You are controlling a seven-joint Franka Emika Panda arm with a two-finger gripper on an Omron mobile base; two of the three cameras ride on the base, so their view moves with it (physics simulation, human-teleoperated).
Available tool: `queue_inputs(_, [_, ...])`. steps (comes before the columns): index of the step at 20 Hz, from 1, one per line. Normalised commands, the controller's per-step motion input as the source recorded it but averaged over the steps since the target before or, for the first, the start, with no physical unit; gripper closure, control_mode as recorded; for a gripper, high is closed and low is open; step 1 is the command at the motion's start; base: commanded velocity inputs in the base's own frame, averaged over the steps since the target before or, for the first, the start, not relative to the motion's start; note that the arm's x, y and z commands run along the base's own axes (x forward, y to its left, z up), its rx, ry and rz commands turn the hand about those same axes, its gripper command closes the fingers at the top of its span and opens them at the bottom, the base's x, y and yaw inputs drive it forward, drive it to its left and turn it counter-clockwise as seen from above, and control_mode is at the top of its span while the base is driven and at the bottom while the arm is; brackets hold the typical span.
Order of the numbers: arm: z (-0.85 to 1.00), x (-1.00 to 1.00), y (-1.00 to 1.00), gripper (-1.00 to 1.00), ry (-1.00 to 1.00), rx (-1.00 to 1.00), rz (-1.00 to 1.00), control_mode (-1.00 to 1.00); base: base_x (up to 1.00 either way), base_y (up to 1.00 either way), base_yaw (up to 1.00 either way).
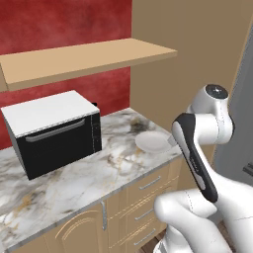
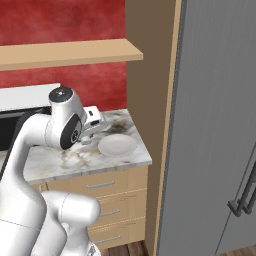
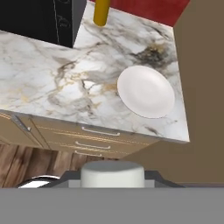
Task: Pick the marshmallow from the counter and place it in the microwave. Then turn on the microwave.
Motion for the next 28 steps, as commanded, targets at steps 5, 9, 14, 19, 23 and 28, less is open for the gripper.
queue_inputs(5, [0.08,-0.15,0.02,1.00,-0.03,0.00,0.00,-1.00,0.00,0.00,0.00])
queue_inputs(9, [0.05,-0.14,0.04,1.00,-0.04,-0.01,0.00,-1.00,0.00,0.00,0.00])
queue_inputs(14, [0.05,-0.13,0.04,1.00,-0.04,0.00,0.00,-1.00,0.00,0.00,0.00])
queue_inputs(19, [0.05,-0.15,0.02,1.00,-0.04,0.00,0.00,-1.00,0.00,0.00,0.00])
queue_inputs(23, [0.02,-0.03,0.00,1.00,0.00,0.00,0.00,1.00,-0.10,0.00,0.00])
queue_inputs(28, [0.00,0.00,0.00,1.00,0.00,0.00,0.00,1.00,-0.17,0.00,0.00])
